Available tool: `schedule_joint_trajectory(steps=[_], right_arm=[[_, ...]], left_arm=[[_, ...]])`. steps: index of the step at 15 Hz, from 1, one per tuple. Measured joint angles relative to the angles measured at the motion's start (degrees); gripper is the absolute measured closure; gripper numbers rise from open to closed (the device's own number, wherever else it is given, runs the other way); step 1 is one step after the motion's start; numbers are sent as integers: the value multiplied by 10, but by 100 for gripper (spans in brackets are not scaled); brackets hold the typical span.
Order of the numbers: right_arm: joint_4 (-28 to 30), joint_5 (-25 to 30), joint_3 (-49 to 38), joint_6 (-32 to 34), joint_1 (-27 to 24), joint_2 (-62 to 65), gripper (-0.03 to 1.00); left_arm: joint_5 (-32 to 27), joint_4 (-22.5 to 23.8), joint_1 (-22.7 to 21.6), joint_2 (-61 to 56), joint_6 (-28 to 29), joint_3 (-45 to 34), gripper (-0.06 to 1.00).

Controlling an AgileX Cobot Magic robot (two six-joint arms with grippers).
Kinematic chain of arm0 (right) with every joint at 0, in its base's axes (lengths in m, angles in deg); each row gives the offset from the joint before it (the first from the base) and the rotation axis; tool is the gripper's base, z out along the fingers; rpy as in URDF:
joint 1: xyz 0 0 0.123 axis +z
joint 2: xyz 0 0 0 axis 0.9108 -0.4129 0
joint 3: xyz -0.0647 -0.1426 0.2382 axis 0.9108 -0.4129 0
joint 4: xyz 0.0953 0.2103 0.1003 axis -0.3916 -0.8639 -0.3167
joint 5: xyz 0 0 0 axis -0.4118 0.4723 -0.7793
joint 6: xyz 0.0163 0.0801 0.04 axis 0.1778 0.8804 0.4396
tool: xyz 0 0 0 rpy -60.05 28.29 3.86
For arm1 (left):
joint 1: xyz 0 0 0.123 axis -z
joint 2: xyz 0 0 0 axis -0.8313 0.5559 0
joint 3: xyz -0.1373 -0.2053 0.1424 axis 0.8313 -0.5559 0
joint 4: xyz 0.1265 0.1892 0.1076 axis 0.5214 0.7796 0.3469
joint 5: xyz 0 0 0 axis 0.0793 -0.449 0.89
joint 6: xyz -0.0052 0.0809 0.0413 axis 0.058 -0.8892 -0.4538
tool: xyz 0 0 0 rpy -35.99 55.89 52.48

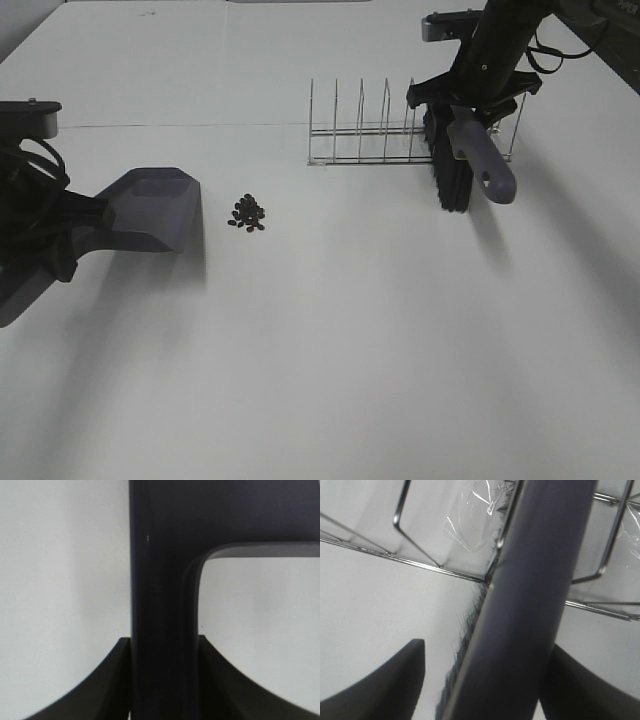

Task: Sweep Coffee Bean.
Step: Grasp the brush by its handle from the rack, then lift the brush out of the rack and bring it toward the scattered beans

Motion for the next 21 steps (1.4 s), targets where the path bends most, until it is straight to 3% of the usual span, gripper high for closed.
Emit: schedule_joint_trajectory(steps=[6, 8, 15, 21], right_arm=[[21, -22, 0, 13, 0, -5, 52], [32, -21, 0, 20, -2, -5, 64], [31, 48, 69, 25, -2, -6, 65], [25, 59, 113, 29, -2, 36, 66]], left_arm=[[0, 1, 0, 0, -1, 0, 60], [0, 1, 0, 0, -1, 0, 60], [0, 5, 0, 0, -1, 0, 60], [20, 70, 0, -23, 41, 0, 60]])
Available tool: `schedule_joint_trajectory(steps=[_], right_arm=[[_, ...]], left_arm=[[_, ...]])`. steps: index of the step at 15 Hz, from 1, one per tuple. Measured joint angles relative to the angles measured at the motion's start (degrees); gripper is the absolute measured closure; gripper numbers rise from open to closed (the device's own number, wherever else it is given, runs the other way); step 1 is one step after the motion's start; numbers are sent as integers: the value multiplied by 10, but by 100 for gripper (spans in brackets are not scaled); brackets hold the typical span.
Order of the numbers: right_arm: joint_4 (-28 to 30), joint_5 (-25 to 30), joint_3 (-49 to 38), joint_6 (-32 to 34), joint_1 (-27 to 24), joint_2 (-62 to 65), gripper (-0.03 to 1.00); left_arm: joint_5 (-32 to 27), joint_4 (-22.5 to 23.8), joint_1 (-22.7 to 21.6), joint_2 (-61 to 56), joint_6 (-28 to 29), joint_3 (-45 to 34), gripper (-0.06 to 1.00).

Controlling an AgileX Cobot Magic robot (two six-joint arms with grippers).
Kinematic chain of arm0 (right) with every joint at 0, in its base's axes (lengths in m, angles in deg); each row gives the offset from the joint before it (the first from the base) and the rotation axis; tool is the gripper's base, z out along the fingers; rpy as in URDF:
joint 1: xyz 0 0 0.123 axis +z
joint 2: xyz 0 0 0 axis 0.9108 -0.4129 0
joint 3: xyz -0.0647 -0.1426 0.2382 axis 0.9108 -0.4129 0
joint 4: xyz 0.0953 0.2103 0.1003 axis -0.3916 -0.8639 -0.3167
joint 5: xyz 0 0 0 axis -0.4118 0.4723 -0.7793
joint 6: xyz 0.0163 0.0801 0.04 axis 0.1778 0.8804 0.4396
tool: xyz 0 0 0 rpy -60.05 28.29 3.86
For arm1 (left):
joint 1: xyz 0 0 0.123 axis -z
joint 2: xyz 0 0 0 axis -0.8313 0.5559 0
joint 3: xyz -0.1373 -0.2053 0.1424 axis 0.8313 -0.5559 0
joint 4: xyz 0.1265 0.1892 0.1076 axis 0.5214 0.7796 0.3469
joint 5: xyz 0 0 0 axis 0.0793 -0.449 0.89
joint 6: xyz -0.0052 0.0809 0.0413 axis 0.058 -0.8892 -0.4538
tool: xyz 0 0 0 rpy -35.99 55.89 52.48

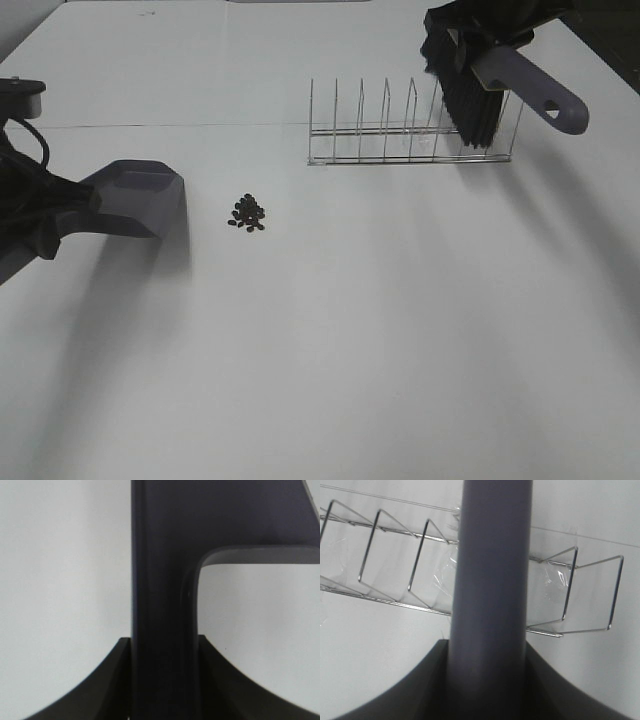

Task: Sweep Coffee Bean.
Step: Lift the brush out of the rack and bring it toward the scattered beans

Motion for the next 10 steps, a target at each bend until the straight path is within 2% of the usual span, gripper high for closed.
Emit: schedule_joint_trajectory(steps=[7, 10], right_arm=[[-41, 2, -17, -1, 2, 53, 66], [-39, 5, -93, -5, 2, 101, 66]], left_arm=[[27, 10, 0, -41, 6, -6, 60], [117, -11, 0, -42, 13, -92, 60]])
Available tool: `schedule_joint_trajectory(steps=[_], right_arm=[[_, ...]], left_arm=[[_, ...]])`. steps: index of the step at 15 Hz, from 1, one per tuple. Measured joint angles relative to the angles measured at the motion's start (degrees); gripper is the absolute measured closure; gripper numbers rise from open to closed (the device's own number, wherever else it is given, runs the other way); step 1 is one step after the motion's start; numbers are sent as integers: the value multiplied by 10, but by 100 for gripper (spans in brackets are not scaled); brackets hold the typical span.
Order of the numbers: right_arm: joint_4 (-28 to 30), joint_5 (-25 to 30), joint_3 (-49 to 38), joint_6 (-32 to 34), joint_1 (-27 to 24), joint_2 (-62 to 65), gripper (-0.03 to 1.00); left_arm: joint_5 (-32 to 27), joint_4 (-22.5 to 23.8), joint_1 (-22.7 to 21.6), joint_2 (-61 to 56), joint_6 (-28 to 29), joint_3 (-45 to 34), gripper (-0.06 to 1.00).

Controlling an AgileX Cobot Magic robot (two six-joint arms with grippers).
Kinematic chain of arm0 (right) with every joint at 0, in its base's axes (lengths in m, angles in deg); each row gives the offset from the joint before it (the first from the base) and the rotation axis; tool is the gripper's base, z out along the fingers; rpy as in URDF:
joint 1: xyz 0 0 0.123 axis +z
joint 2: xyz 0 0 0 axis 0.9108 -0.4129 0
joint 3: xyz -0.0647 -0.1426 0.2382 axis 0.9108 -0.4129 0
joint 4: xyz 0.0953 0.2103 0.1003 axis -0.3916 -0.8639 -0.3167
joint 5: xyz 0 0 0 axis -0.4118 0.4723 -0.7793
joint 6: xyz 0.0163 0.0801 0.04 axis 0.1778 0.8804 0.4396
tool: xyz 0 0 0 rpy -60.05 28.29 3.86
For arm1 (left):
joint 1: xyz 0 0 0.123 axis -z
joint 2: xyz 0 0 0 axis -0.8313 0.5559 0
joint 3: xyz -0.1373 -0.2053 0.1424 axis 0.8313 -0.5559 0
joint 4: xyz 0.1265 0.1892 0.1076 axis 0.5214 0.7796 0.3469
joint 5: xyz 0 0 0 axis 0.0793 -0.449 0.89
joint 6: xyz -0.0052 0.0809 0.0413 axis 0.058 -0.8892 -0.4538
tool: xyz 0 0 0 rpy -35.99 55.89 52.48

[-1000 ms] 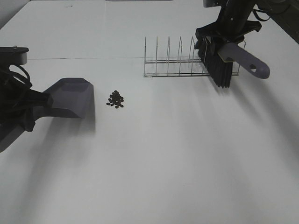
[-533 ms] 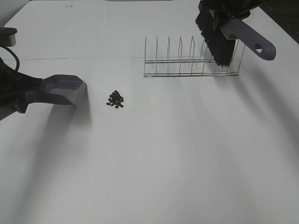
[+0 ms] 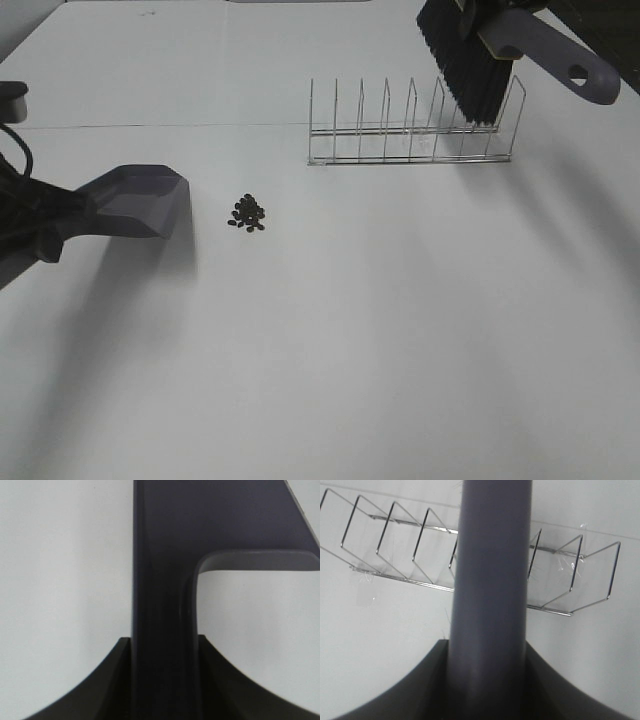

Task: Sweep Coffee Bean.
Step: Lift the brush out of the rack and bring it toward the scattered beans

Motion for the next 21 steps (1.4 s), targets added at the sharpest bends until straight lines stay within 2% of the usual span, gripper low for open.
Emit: schedule_joint_trajectory(steps=[2, 5, 7, 10, 12, 17, 19, 21], right_arm=[[-1, 1, -28, 0, 0, 12, 66], [-1, 1, -41, -1, 0, 22, 66], [-1, 1, -41, -1, 0, 25, 66], [-1, 1, -41, -1, 0, 25, 66], [-1, 1, -41, -1, 0, 25, 66], [-34, -1, -50, -1, 9, 29, 66], [-22, -1, -79, -1, 28, 38, 66], [7, -1, -123, 6, 72, 46, 66]], left_arm=[[56, -4, 0, 0, 0, -38, 60], [83, -10, 0, 11, -2, -52, 60], [85, -30, 0, 40, -23, -52, 60], [85, -103, 0, 86, -102, -52, 60], [83, -125, 0, 100, -127, -52, 60], [41, -150, 0, 158, -137, -23, 60], [30, -150, 0, 164, -137, -11, 60], [21, -150, 0, 165, -137, -1, 60]])
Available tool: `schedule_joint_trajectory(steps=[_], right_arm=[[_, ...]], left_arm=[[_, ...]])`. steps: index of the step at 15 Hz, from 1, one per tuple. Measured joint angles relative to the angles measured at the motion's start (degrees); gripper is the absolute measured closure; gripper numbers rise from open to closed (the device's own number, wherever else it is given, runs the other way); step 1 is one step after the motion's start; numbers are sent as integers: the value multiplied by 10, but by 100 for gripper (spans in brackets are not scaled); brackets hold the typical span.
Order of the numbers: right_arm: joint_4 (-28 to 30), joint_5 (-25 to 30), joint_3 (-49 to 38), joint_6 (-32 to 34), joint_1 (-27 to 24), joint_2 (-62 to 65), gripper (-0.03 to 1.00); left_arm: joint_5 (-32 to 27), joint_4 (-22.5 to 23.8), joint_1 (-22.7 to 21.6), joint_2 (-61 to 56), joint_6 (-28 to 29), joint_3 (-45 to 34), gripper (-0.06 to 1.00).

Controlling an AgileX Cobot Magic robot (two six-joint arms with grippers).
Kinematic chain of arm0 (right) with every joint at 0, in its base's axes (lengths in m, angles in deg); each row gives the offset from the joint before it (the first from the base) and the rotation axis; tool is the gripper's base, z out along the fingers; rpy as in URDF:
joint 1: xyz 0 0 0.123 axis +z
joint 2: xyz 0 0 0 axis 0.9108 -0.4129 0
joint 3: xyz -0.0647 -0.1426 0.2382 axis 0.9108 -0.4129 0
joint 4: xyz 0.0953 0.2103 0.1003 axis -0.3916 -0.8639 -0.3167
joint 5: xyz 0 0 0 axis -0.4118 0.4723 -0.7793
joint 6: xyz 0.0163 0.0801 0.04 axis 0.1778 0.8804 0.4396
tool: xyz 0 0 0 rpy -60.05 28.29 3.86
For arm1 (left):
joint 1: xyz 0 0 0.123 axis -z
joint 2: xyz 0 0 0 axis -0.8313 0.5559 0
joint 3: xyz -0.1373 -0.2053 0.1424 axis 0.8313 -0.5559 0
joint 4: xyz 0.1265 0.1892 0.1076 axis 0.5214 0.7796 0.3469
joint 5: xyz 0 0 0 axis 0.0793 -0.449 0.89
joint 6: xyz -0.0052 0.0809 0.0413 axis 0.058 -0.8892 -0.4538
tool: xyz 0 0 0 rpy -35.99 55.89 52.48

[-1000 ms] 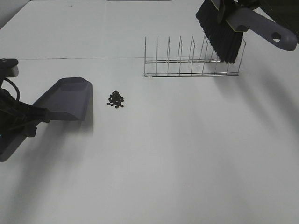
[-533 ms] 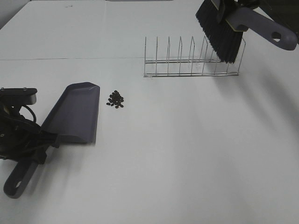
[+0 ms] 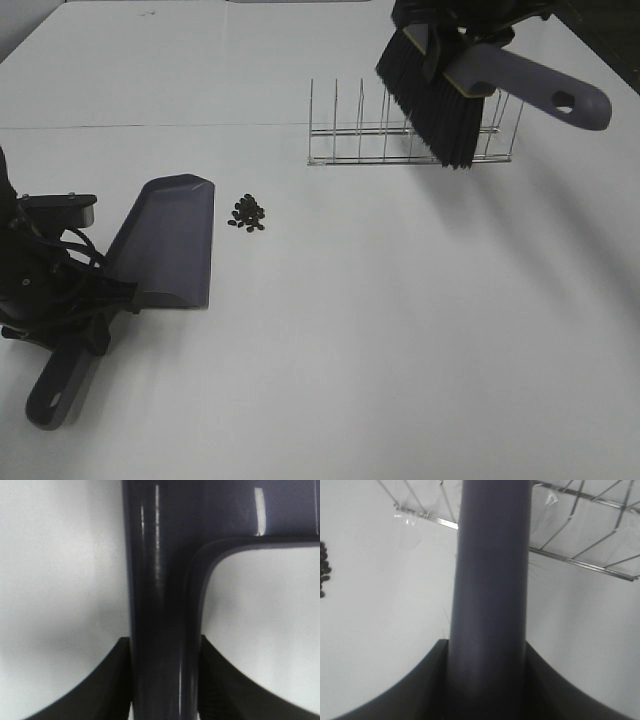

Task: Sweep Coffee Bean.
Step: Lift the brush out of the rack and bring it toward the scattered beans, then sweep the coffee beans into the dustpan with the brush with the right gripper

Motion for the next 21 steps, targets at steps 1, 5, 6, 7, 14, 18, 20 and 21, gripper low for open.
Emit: schedule_joint_trajectory(steps=[1, 5, 6, 7, 14, 18, 20, 21], right_arm=[[22, 0, -13, 14, 20, 1, 66], [89, -16, -68, 71, 115, 2, 66], [89, -24, -74, 76, 120, 2, 66], [89, -44, -88, 85, 131, 2, 66], [81, -94, -113, 91, 136, -53, 66], [68, -121, -111, 91, 144, -83, 66], [66, -123, -111, 91, 157, -87, 66], [64, -123, -109, 91, 167, -90, 66]], left_arm=[[-3, 0, 0, 0, 0, 0, 60], [1, 7, 21, 2, 7, 0, 60], [5, 14, 23, 2, 16, 0, 60], [5, 21, 23, 2, 21, 0, 60], [7, 95, 23, 21, 96, 5, 60], [-13, 96, 24, 40, 99, 40, 60], [-20, 96, 24, 44, 99, 47, 60], [-22, 96, 24, 45, 99, 49, 60]])
